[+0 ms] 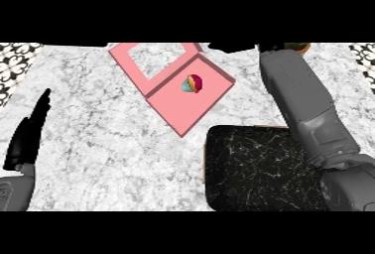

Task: Pick the cupcake from the tray and place it in the cardboard box

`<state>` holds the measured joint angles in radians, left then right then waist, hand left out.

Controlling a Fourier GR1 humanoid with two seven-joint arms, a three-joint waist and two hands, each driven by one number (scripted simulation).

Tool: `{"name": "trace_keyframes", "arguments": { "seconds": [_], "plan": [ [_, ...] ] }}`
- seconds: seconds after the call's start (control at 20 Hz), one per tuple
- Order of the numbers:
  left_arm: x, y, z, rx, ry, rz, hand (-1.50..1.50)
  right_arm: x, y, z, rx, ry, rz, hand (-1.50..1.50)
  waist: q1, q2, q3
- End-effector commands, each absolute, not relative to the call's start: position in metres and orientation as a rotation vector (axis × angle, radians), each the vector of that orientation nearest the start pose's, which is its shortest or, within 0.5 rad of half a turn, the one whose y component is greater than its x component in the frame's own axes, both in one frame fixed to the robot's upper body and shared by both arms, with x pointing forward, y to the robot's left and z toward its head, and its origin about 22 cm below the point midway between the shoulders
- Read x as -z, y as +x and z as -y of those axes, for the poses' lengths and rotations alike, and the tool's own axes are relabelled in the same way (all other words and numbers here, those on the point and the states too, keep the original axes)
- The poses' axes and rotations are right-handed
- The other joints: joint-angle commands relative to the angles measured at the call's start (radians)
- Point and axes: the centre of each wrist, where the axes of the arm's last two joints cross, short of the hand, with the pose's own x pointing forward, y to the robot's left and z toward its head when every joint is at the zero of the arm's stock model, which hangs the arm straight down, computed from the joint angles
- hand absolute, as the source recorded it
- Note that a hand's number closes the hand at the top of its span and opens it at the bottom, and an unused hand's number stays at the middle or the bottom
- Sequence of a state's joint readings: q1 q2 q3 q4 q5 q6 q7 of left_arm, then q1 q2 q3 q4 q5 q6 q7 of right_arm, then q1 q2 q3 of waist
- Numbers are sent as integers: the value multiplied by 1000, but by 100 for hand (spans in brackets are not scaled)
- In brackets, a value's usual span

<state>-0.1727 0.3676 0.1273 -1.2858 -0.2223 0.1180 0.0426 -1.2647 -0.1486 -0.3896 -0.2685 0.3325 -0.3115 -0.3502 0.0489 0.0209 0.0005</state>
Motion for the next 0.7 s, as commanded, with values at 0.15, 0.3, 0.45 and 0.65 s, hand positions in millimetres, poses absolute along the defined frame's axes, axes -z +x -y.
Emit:
{"name": "trace_keyframes", "arguments": {
  "seconds": [0.15, 0.3, 0.45, 0.65],
  "plan": [
    [-20, 274, -355, 230, 647, 1391, 0, -118, 467, 242, -157, -392, 1835, -150, -17, -9, 0],
    [-15, 263, -356, 251, 636, 1392, 0, -121, 461, 288, -180, -413, 1826, -150, -21, -12, 1],
    [-12, 262, -356, 228, 643, 1386, 0, -124, 454, 318, -217, -418, 1797, -150, -23, -12, 0],
    [-12, 264, -355, 229, 653, 1367, 0, -118, 437, 362, -323, -394, 1769, -150, -33, -14, 0]
  ]
}}
